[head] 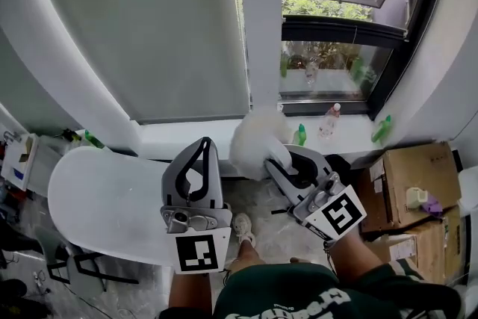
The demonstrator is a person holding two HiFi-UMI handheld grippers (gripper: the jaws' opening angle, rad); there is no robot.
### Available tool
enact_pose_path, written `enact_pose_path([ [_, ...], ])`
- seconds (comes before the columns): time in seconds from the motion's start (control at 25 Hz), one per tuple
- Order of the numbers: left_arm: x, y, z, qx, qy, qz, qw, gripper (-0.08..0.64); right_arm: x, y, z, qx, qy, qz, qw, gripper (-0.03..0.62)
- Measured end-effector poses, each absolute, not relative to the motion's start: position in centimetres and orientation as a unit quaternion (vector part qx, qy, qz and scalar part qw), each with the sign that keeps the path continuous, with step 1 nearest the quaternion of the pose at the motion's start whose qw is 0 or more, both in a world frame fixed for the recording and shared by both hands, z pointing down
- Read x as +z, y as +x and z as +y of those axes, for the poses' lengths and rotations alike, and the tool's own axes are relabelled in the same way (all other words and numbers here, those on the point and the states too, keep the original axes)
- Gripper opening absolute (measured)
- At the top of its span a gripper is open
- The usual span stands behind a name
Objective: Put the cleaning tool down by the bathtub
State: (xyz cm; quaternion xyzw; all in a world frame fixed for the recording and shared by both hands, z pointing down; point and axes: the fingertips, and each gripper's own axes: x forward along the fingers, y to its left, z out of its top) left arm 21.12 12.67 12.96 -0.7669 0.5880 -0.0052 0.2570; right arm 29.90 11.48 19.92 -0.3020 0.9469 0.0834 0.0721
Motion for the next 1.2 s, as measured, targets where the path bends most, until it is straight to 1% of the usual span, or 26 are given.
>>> enact_pose_path([
  [0.36, 14.9, 16.0, 2.3, -0.012, -0.780, 0.582, 0.230, 0.006, 20.9, 25.1, 2.4, 0.086, -0.311, 0.945, 0.060, 0.094],
  [0.6, 15.4, 13.4, -2.7, -0.020, -0.788, 0.573, 0.224, 0.006, 21.3, 22.8, -2.6, 0.068, -0.321, 0.943, 0.051, 0.094],
  [1.2, 15.5, 7.8, -8.7, -0.022, -0.791, 0.573, 0.214, 0.006, 21.2, 17.1, -8.8, 0.061, -0.306, 0.949, 0.043, 0.094],
])
